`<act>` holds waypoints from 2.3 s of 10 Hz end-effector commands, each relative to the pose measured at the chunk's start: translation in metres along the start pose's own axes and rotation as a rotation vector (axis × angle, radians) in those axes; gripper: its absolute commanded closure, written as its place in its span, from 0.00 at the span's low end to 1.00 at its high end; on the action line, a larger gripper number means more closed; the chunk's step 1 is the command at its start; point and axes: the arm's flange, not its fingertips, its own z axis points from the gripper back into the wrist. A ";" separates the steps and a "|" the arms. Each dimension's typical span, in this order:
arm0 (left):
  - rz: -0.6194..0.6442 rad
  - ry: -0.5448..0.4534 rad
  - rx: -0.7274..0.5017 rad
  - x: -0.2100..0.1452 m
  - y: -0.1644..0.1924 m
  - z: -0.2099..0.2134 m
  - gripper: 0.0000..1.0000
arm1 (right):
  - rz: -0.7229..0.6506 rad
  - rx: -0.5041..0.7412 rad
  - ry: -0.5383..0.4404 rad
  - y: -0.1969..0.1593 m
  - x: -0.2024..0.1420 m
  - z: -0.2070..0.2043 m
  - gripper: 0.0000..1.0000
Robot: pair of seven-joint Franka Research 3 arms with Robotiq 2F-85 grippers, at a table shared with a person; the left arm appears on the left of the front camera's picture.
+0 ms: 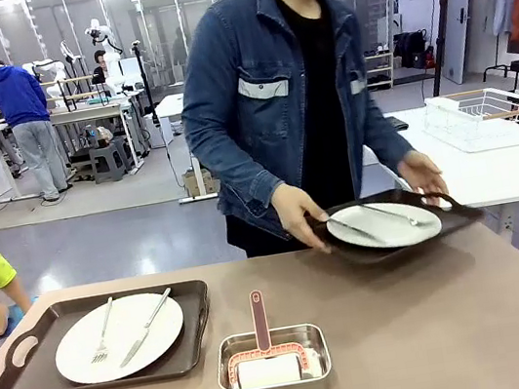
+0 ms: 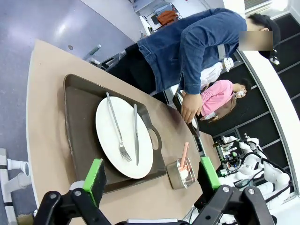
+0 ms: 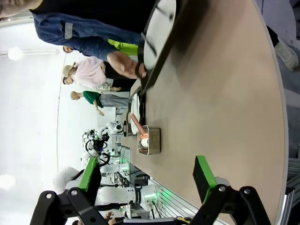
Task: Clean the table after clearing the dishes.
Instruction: When the left (or right) Handle tray is removed, use the left hand (or right hand) to clean the left (or right) side of the table with the Lint Roller.
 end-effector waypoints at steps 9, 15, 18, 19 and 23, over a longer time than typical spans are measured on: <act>-0.015 -0.006 -0.014 -0.001 0.001 0.004 0.00 | 0.466 -0.182 0.447 0.144 0.008 -0.310 0.00; -0.015 -0.006 -0.014 -0.001 0.001 0.004 0.00 | 0.835 -0.354 0.850 0.255 -0.032 -0.501 0.00; -0.015 -0.006 -0.014 -0.001 0.001 0.004 0.00 | 0.974 -0.380 0.981 0.267 -0.073 -0.561 0.00; -0.015 -0.006 -0.014 -0.001 0.001 0.004 0.00 | 1.012 -0.401 1.012 0.269 -0.083 -0.574 0.00; -0.015 -0.006 -0.014 -0.001 0.001 0.004 0.00 | 1.031 -0.366 1.037 0.267 -0.093 -0.576 0.00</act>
